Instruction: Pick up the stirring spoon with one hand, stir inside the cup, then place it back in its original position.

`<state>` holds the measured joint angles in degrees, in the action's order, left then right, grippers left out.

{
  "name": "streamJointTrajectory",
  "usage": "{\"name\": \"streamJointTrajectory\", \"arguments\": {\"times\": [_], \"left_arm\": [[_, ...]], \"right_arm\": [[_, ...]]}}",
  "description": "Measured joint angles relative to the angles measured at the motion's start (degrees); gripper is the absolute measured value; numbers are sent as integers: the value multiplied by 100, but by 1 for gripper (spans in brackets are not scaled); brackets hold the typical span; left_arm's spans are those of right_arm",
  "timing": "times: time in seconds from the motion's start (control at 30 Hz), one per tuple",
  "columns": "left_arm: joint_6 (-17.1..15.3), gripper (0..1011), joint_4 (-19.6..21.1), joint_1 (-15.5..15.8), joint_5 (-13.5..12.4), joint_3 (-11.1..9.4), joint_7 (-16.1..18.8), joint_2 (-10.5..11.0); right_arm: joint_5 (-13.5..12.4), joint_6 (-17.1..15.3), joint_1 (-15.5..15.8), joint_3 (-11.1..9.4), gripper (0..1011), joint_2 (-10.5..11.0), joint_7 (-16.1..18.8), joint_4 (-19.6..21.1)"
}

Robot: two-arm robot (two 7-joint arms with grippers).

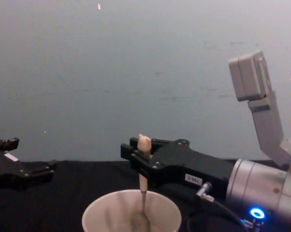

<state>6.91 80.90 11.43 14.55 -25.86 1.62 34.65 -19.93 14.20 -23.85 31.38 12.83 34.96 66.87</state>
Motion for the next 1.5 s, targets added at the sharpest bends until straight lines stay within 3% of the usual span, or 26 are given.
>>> {"name": "streamJointTrajectory", "arguments": {"times": [0.4,0.6,0.73,1.07,1.5], "left_arm": [[0,1001,0,0,-1,0,0,0],[0,1002,0,0,0,0,0,0],[0,1002,0,0,0,0,0,0],[0,1001,0,0,0,0,0,0],[0,1001,0,0,0,0,0,0]], "right_arm": [[-90,-47,269,-97,207,291,119,417],[-124,-77,502,-11,207,511,284,748],[-160,-117,575,75,205,538,341,867],[-225,-172,474,201,204,330,307,793],[-106,-94,33,205,205,-66,59,104]]}}
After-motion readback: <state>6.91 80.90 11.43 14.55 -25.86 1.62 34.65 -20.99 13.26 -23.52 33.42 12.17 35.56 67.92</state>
